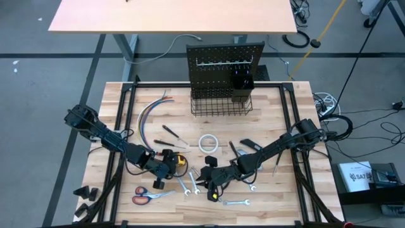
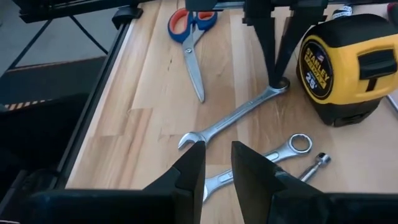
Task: Hang tools onto peg board
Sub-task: Put the wrench into the black bin on the peg board
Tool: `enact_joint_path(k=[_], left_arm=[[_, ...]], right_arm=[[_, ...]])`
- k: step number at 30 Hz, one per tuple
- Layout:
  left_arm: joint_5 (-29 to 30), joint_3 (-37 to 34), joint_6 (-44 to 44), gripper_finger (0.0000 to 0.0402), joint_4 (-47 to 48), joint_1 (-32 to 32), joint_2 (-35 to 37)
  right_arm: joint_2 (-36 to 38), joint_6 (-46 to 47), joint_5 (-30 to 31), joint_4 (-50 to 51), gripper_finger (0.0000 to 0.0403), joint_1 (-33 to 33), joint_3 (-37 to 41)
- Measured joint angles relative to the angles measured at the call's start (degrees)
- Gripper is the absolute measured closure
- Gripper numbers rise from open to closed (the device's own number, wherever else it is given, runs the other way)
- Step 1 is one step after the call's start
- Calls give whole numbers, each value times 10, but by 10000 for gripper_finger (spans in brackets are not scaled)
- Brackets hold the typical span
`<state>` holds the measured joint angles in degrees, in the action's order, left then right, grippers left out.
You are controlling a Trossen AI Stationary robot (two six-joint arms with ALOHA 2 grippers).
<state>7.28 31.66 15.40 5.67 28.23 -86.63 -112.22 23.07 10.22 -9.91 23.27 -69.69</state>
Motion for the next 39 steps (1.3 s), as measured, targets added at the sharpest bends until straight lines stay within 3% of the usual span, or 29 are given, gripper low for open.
enact_joint_path(k=[8,13,17,23,28,32,36,39], left_arm=[[10,-1,11,400,8,0,0],[5,-1,23,400,-1,0,-2],[2,-1,26,400,-4,0,-3],[0,-1,66,400,-11,0,-3],[-3,-1,103,400,-28,0,-3],[-9,-1,117,400,-38,1,-11],[1,1,127,400,-46,2,-31],[4,1,126,400,-52,2,-37]], right_arm=[[-12,12,0,-69,335,-12,-1],[-32,130,-2,-70,335,-39,-1],[-37,209,-84,-65,326,-65,-3],[-37,285,-207,30,280,-90,-63],[-62,316,-202,126,250,-96,-115],[-117,327,-205,136,246,-93,-145],[-170,290,-211,149,249,-84,-208],[-204,247,-206,212,249,-76,-270]])
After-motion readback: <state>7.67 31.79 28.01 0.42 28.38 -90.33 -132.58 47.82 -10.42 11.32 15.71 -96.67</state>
